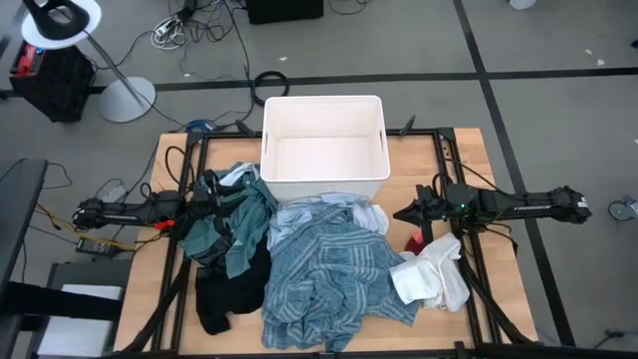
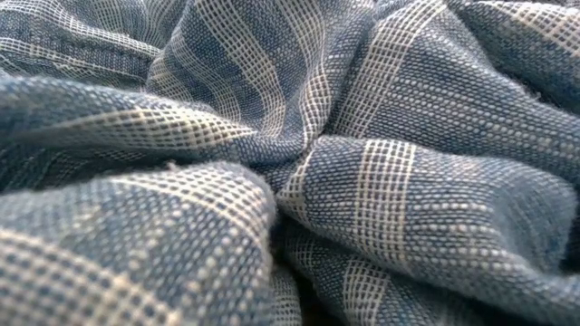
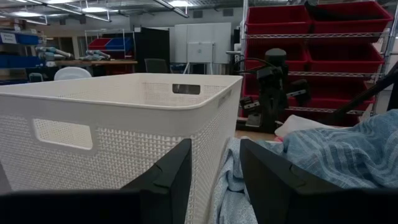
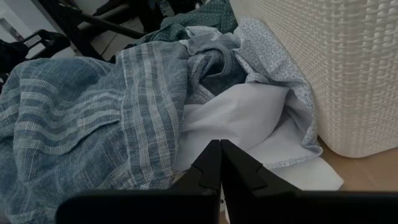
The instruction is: Sort clothes
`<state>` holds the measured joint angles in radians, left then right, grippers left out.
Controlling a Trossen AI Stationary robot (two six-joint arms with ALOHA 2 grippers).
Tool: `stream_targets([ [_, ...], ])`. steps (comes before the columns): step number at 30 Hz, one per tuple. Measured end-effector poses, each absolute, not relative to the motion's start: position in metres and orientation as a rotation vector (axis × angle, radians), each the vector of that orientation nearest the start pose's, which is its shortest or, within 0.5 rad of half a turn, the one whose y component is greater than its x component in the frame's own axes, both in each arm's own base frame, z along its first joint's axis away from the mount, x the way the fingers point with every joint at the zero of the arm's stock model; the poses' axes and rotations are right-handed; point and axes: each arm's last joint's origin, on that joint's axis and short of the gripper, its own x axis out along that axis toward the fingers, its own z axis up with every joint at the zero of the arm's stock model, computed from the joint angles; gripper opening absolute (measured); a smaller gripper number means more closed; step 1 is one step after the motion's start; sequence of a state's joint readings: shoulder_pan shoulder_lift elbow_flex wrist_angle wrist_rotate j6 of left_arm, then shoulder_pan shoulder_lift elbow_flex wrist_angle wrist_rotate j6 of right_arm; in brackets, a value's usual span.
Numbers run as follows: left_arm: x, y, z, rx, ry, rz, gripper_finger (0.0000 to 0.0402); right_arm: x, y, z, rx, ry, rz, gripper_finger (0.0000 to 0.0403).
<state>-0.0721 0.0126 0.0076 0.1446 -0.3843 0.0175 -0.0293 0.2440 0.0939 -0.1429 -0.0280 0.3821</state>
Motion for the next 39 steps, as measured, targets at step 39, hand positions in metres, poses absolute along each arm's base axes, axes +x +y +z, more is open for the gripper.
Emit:
stream_targets([
  [39,0.0955,0.0040,0.1787,-0.014,-0.134,0.313,0.0142,0.1076,-0.0034,0.1620,0.330,0.284,-0.084,0.0007],
])
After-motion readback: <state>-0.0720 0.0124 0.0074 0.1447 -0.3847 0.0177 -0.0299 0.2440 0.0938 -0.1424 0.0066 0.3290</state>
